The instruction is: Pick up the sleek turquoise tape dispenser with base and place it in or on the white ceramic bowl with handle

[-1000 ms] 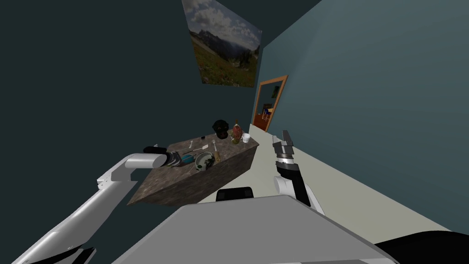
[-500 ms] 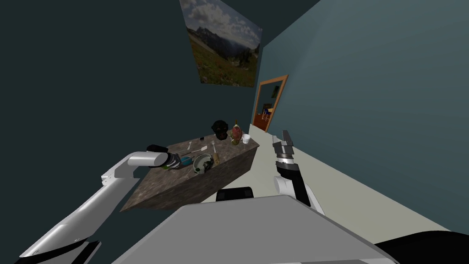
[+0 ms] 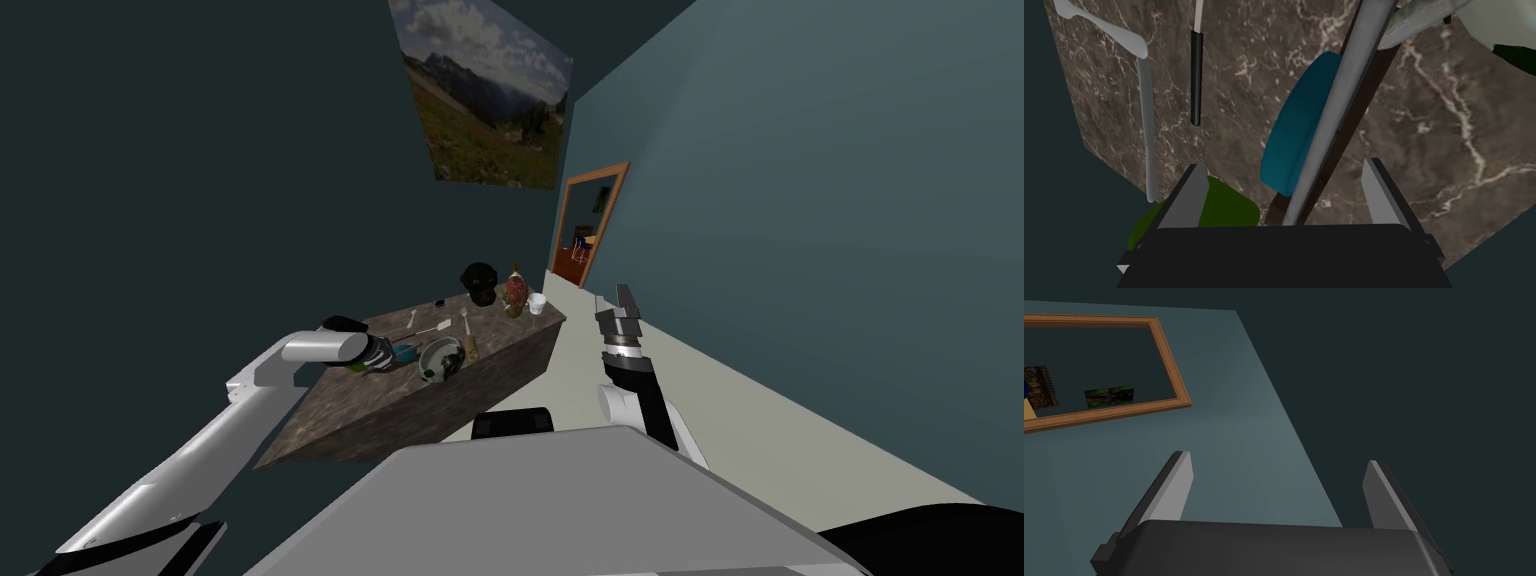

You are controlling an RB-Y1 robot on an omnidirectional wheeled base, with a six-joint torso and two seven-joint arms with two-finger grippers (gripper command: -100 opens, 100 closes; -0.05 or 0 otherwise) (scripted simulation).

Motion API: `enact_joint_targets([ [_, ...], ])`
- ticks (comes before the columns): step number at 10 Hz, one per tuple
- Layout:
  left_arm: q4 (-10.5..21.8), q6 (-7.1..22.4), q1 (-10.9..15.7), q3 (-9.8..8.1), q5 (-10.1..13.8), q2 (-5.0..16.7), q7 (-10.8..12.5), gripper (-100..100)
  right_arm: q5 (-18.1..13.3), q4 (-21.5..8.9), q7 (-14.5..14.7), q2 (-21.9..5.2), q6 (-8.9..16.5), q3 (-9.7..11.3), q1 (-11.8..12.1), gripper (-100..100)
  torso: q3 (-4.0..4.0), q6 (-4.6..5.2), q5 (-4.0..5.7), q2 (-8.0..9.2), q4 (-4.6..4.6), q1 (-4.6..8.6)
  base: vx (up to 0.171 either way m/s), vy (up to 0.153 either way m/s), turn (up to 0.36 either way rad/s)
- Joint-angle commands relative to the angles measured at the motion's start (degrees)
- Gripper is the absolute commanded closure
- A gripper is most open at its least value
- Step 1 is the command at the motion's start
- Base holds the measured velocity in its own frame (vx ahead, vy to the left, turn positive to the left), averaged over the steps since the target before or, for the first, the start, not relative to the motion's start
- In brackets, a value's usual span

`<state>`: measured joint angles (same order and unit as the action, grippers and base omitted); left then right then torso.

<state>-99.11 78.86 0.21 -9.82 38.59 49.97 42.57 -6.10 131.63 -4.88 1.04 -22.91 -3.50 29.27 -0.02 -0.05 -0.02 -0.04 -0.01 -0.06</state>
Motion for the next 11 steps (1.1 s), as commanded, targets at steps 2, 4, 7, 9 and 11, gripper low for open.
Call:
enact_joint_targets([
  [2, 2.8, -2.7, -0.1, 0.39, -1.2, -1.4, -1.6, -100, 0.0, 0.0, 0.0, 0.0, 0.0, 0.0, 0.0, 0, -0.02, -0.01, 0.00, -0.03, -0.01, -0.01, 0.026, 0.003, -0.022],
  [4, 2.3, -2.4, -0.3, 0.23, -0.9, -1.1, -1.4, 100, 0.0, 0.0, 0.0, 0.0, 0.0, 0.0, 0.0, 0, 0.00, -0.01, 0.01, 0.00, 0.00, 0.00, 0.004, 0.000, -0.001],
  [7, 2.3, -2.3, -0.3, 0.25, -0.9, -1.1, -1.5, 100, 0.0, 0.0, 0.0, 0.0, 0.0, 0.0, 0.0, 0, 0.03, -0.03, 0.00, 0.05, 0.02, -0.01, 0.000, 0.000, 0.000],
  [9, 2.3, -2.3, -0.3, 0.25, -0.9, -1.1, -1.5, 0, 0.0, 0.0, 0.0, 0.0, 0.0, 0.0, 0.0, 0, 0.04, -0.02, 0.01, 0.06, 0.02, 0.00, 0.000, 0.000, 0.000],
  [11, -0.3, 0.0, -0.2, -0.12, 0.1, 0.1, 0.0, 100, 0.0, 0.0, 0.0, 0.0, 0.0, 0.0, 0.0, 0, 0.09, -0.04, 0.04, 0.13, 0.06, 0.03, -0.020, 0.000, 0.028],
])
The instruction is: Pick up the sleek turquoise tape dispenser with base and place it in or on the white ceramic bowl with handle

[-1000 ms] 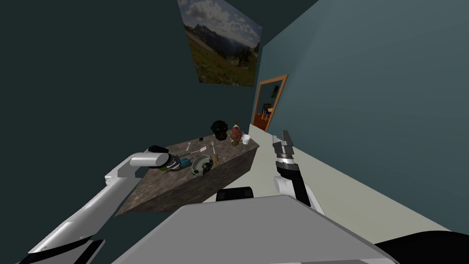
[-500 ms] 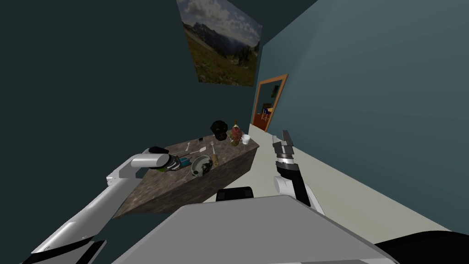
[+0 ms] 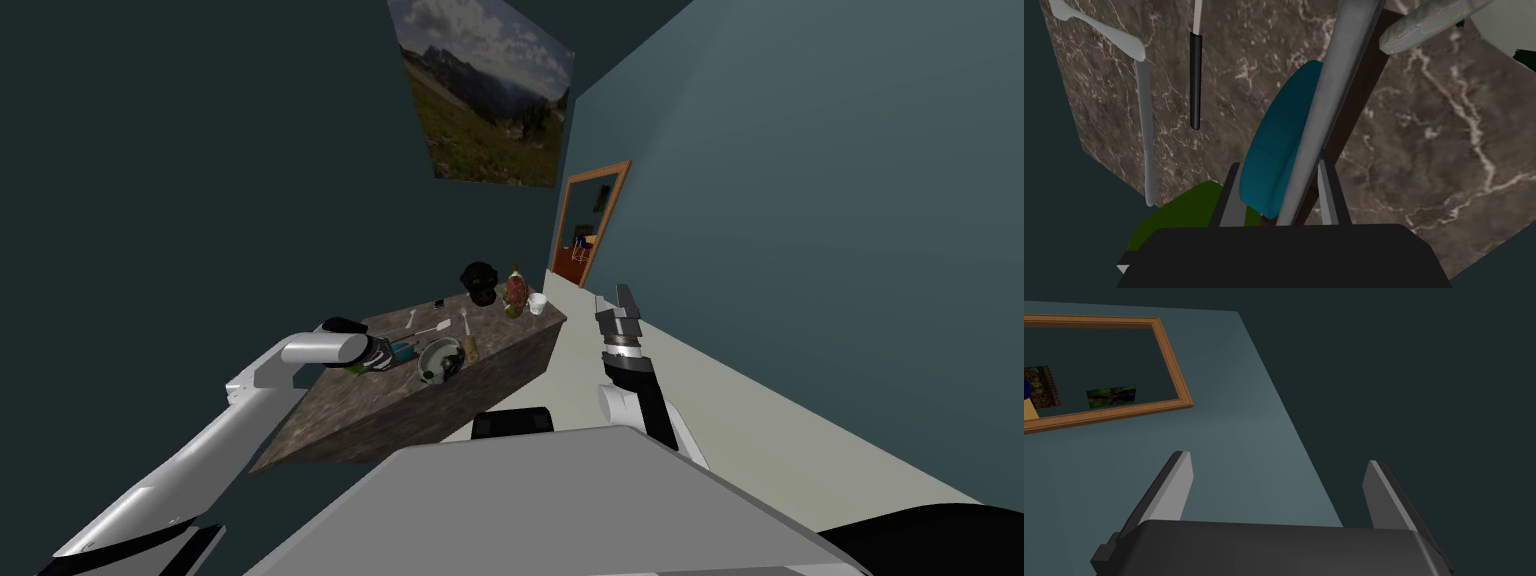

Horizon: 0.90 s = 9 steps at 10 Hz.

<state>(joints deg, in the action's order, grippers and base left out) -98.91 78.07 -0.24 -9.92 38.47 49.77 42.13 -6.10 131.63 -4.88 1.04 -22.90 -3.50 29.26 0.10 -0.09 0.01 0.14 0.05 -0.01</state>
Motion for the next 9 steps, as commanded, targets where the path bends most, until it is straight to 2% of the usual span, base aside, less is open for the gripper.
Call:
enact_joint_targets([
  [1, 0.0, 0.0, 0.0, 0.00, 0.0, 0.0, 0.0, 100, 0.0, 0.0, 0.0, 0.0, 0.0, 0.0, 0.0, 0, 0.00, 0.00, 0.00, 0.00, 0.00, 0.00, -0.009, 0.000, 0.005],
  [2, -0.1, 0.2, 0.0, -0.02, 0.0, 0.0, 0.1, 0, 0.0, 0.0, 0.0, 0.0, 0.0, 0.0, 0.0, 0, -0.02, 0.01, -0.01, -0.03, -0.01, 0.00, 0.000, 0.000, 0.000],
  [3, -1.0, -1.2, 2.2, 0.09, -1.4, 1.5, 0.3, 100, 0.0, 0.0, 0.0, 0.0, 0.0, 0.0, 0.0, 0, -0.03, 0.02, -0.01, -0.06, -0.01, 0.00, -0.137, -0.036, -0.070],
  [6, -0.9, -4.2, 4.5, 0.71, -4.3, 2.4, 1.4, 100, 0.0, 0.0, 0.0, 0.0, 0.0, 0.0, 0.0, 0, 0.44, -0.03, 0.12, 0.71, 0.21, 0.25, -0.179, -0.022, -0.058],
  [9, 0.0, -8.6, 6.9, 1.59, -8.4, 2.6, 2.8, 100, 0.0, 0.0, 0.0, 0.0, 0.0, 0.0, 0.0, 0, 0.41, -0.02, 0.13, 0.60, 0.24, 0.17, -0.141, -0.009, -0.031],
])
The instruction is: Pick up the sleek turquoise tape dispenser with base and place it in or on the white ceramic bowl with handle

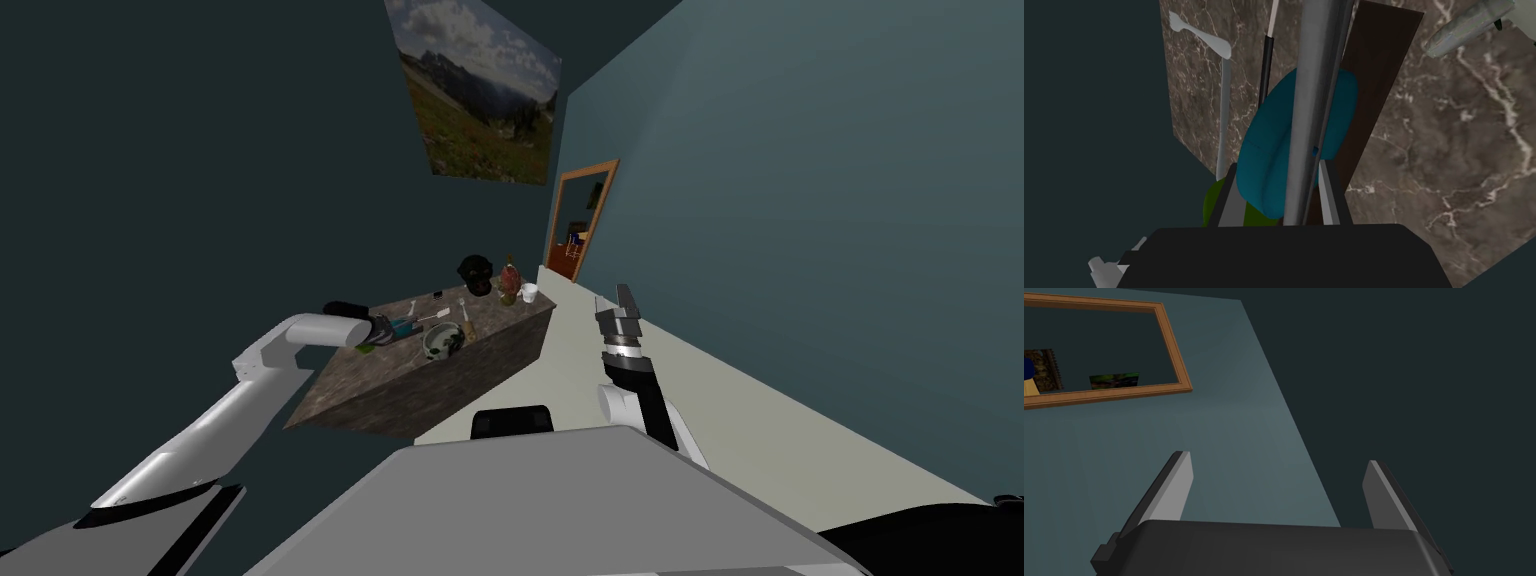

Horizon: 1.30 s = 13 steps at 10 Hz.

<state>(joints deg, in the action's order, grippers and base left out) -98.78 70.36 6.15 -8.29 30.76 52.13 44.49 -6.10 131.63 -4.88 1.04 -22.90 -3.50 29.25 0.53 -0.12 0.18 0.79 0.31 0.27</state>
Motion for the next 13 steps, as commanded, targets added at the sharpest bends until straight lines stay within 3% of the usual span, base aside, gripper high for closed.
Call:
enact_joint_targets([
  [1, 0.4, -2.7, 1.3, 0.27, -2.3, 0.1, 0.9, 100, 0.0, 0.0, 0.0, 0.0, 0.0, 0.0, 0.0, 0, 0.00, 0.00, 0.00, 0.00, 0.00, 0.00, -0.173, -0.033, -0.031],
  [2, 1.0, -4.2, 2.1, 0.59, -3.9, 0.0, 1.4, 100, 0.0, 0.0, 0.0, 0.0, 0.0, 0.0, 0.0, 0, 0.08, -0.02, 0.05, 0.11, 0.06, 0.05, -0.141, -0.009, -0.026],
  [3, 1.0, -4.6, 2.1, 0.59, -4.0, 0.0, 1.4, 100, 0.0, 0.0, 0.0, 0.0, 0.0, 0.0, 0.0, 0, 0.08, -0.04, 0.05, 0.08, 0.07, 0.01, -0.086, 0.001, -0.008],
  [6, 3.2, -10.0, 4.4, 1.46, -9.3, -0.9, 2.7, 100, 0.0, 0.0, 0.0, 0.0, 0.0, 0.0, 0.0, 0, 0.02, -0.02, 0.04, -0.03, 0.06, 0.04, -0.112, -0.019, -0.018],
  [7, 3.2, -10.9, 4.4, 1.46, -9.3, -0.9, 2.7, 100, 0.0, 0.0, 0.0, 0.0, 0.0, 0.0, 0.0, 0, 0.09, -0.02, 0.10, 0.04, 0.13, 0.09, -0.094, -0.007, -0.008],
  [10, 4.9, -15.3, 5.7, 1.86, -12.9, -1.8, 3.2, 100, 0.0, 0.0, 0.0, 0.0, 0.0, 0.0, 0.0, 0, -0.01, -0.04, 0.08, -0.14, 0.08, 0.07, -0.066, -0.024, -0.002],
  [11, 4.9, -15.4, 5.7, 1.86, -12.9, -1.8, 3.2, 100, 0.0, 0.0, 0.0, 0.0, 0.0, 0.0, 0.0, 0, -0.01, -0.02, 0.09, -0.13, 0.07, 0.11, -0.057, -0.021, -0.007],
  [13, 6.7, -19.3, 7.0, 2.05, -16.3, -2.9, 3.3, 100, 0.0, 0.0, 0.0, 0.0, 0.0, 0.0, 0.0, 0, -0.05, -0.03, 0.08, -0.19, 0.05, 0.06, -0.072, -0.024, -0.001],
])
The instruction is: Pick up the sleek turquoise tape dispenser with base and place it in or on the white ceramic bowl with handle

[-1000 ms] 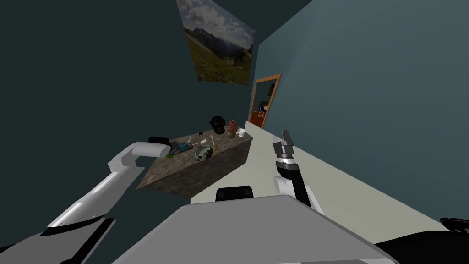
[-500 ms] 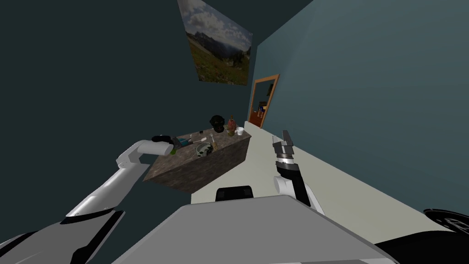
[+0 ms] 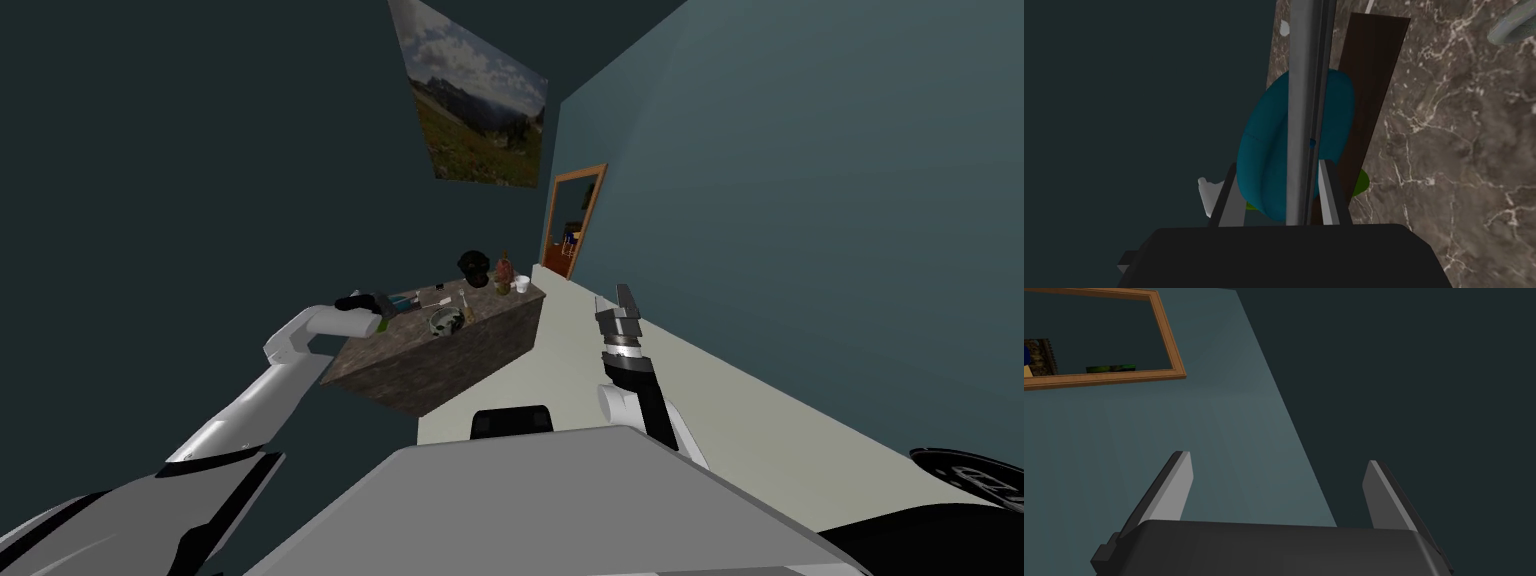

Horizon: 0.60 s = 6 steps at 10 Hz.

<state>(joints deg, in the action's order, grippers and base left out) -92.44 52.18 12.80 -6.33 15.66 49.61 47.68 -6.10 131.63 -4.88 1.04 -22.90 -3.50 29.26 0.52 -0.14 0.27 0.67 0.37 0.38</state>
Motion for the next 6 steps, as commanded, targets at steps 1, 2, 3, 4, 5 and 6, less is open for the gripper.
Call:
enact_joint_targets([
  [1, 0.4, -1.8, 0.3, 0.09, -1.2, -0.4, 0.1, 100, 0.0, 0.0, 0.0, 0.0, 0.0, 0.0, 0.0, 0, 0.00, 0.00, 0.00, 0.00, 0.00, 0.00, -0.058, -0.032, 0.005],
  [2, 1.3, -4.0, 0.9, 0.09, -2.8, -1.1, 0.0, 100, 0.0, 0.0, 0.0, 0.0, 0.0, 0.0, 0.0, 0, -0.02, 0.01, 0.01, -0.05, 0.00, 0.03, -0.050, -0.038, 0.005],
  [3, 2.3, -5.5, 1.3, 0.03, -4.3, -1.7, -0.3, 100, 0.0, 0.0, 0.0, 0.0, 0.0, 0.0, 0.0, 0, -0.04, 0.02, 0.02, -0.08, -0.01, 0.07, -0.062, -0.055, 0.012],
  [4, 2.3, -6.3, 1.3, 0.03, -4.3, -1.7, -0.3, 100, 0.0, 0.0, 0.0, 0.0, 0.0, 0.0, 0.0, 0, -0.03, 0.02, 0.03, -0.06, -0.01, 0.12, -0.041, -0.041, 0.007],
  [5, 3.3, -8.5, 1.8, -0.09, -5.7, -2.5, -0.7, 100, 0.0, 0.0, 0.0, 0.0, 0.0, 0.0, 0.0, 0, -0.06, 0.02, 0.04, -0.12, -0.01, 0.09, -0.041, -0.045, 0.010],
  [6, 4.3, -10.1, 2.1, -0.27, -7.0, -3.3, -1.2, 100, 0.0, 0.0, 0.0, 0.0, 0.0, 0.0, 0.0, 0, -0.07, 0.03, 0.03, -0.13, -0.02, 0.11, -0.044, -0.062, 0.020],
])
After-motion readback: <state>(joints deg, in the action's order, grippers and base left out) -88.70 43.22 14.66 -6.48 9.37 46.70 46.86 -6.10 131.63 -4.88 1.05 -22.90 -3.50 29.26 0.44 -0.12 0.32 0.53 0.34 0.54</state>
